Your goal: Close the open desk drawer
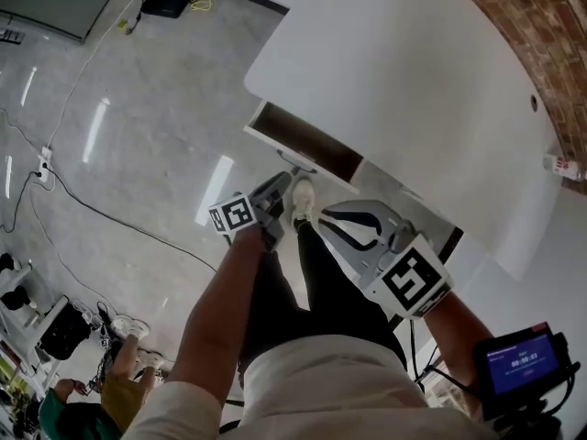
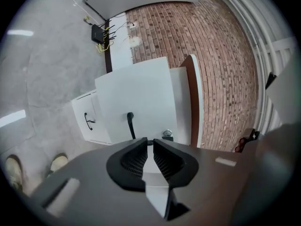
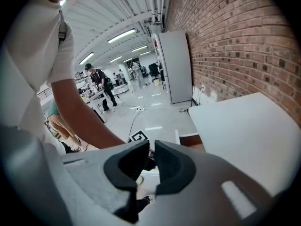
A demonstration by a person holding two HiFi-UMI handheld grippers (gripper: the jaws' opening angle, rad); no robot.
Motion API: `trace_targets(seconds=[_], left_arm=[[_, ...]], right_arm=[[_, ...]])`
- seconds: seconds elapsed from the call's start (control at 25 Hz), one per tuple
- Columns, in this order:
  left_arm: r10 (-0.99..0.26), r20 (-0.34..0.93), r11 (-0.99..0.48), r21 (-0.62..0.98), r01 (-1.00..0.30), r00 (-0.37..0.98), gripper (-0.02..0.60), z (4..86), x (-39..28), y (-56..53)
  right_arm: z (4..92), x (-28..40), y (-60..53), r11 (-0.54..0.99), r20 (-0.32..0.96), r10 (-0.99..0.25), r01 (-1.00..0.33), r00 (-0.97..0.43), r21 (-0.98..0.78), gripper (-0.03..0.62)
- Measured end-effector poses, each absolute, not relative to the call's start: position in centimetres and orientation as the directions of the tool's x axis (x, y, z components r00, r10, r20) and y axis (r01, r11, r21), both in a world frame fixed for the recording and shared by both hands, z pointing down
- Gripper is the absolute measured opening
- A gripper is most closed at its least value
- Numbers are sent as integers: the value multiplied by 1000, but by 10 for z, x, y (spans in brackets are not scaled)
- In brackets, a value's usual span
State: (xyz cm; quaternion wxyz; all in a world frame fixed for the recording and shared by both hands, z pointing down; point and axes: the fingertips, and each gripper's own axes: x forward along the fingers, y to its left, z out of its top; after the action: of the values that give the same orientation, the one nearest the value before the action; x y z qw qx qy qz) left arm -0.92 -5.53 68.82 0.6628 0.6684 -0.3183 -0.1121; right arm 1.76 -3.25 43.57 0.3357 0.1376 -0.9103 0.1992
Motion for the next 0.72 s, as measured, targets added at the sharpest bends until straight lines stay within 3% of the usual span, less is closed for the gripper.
trace_targets(seconds=[0.6, 0.68, 0.72], left_arm=[[-612, 237, 156, 972, -178, 754, 29, 694, -6, -35], [-603, 254, 161, 967, -197, 756, 98, 696, -8, -32], [-604, 253, 163, 968, -193, 756, 98, 697, -8, -33]], right_arm=[[437, 25, -14, 877, 682, -60, -365, -729, -312, 25], [437, 25, -13, 874, 679, -59, -367, -732, -319, 25], [437, 25, -12, 873, 680, -56, -366, -731, -322, 25]])
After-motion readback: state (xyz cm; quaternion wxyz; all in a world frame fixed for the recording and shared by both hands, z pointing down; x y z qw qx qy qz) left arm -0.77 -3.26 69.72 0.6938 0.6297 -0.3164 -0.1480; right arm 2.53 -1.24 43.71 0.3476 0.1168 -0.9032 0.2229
